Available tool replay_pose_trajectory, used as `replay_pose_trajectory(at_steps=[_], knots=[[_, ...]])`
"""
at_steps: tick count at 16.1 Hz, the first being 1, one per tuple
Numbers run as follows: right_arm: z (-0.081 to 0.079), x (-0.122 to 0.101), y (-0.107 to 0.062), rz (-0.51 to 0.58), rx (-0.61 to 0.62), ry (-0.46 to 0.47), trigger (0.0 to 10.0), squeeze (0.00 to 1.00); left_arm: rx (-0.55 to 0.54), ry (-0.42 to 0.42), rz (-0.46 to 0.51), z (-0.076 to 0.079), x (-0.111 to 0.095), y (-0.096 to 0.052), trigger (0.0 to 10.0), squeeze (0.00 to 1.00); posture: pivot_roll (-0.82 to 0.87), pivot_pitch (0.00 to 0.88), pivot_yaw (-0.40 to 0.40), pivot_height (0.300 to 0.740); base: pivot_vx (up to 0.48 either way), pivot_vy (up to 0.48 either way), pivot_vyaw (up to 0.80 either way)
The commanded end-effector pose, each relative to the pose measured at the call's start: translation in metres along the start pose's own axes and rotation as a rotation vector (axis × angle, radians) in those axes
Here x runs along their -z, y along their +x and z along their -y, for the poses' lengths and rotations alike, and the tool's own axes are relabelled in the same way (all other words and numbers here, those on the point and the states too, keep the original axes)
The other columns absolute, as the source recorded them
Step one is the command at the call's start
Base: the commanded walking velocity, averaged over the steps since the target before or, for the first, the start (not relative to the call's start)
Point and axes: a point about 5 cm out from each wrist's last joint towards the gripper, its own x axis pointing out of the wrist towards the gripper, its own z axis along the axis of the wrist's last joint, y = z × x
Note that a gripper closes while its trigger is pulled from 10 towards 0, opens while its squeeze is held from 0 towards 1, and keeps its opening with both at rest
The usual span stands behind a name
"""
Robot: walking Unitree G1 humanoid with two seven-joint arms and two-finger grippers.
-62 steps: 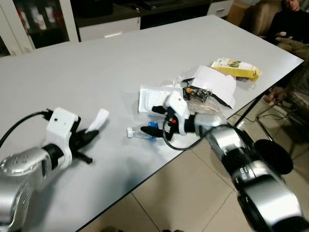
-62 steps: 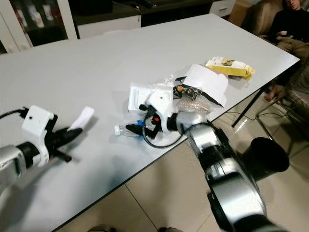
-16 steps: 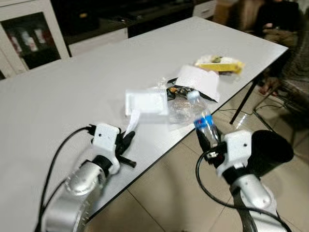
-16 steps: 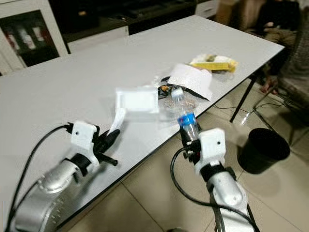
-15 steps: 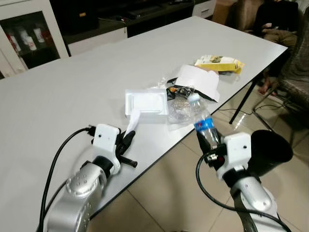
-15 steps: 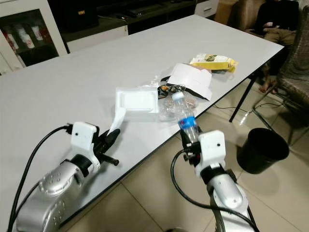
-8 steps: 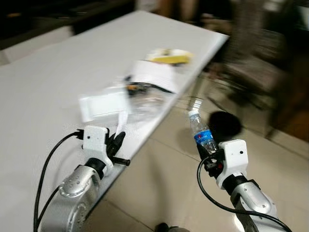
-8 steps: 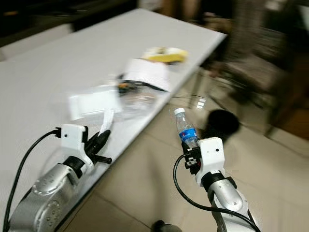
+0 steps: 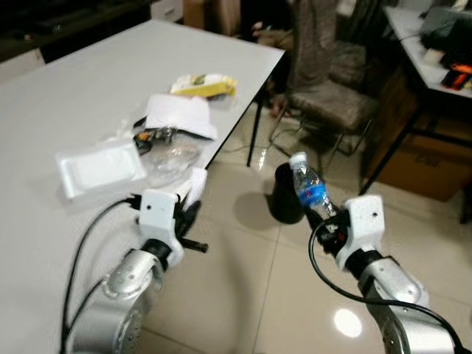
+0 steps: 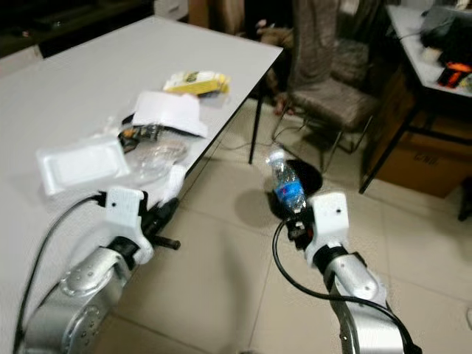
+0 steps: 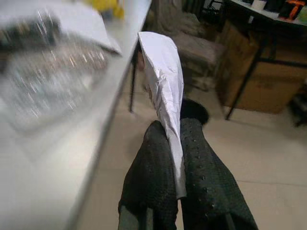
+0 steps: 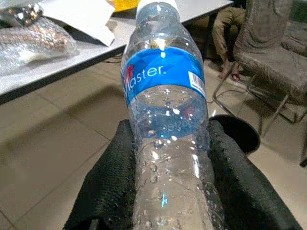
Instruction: Picking trash to rubbish bin
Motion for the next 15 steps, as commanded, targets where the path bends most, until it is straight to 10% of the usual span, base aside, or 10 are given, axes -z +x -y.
replay_pose_trajectory(at_steps=[1,9,15], knots=[[-0.003,0.002,0.0,-0.019,-0.02,0.011,10.0,0.0,0.009,0.017,0.006,0.003,-0.002,0.001,10.0,0.0,-0.04,0.022,-0.083,0.74,0.0,0.0,-0.8],[0.0,0.014,-0.008,-0.093,0.037,0.013,10.0,0.0,0.071,0.083,0.06,0.006,-0.011,0.005,10.0,0.0,-0.06,0.028,-0.043,0.74,0.0,0.0,-0.78],[0.004,0.019,-0.004,-0.115,0.087,0.005,10.0,0.0,0.09,0.115,0.028,0.004,-0.002,0.005,10.0,0.0,-0.06,0.035,-0.039,0.74,0.253,0.0,0.0]])
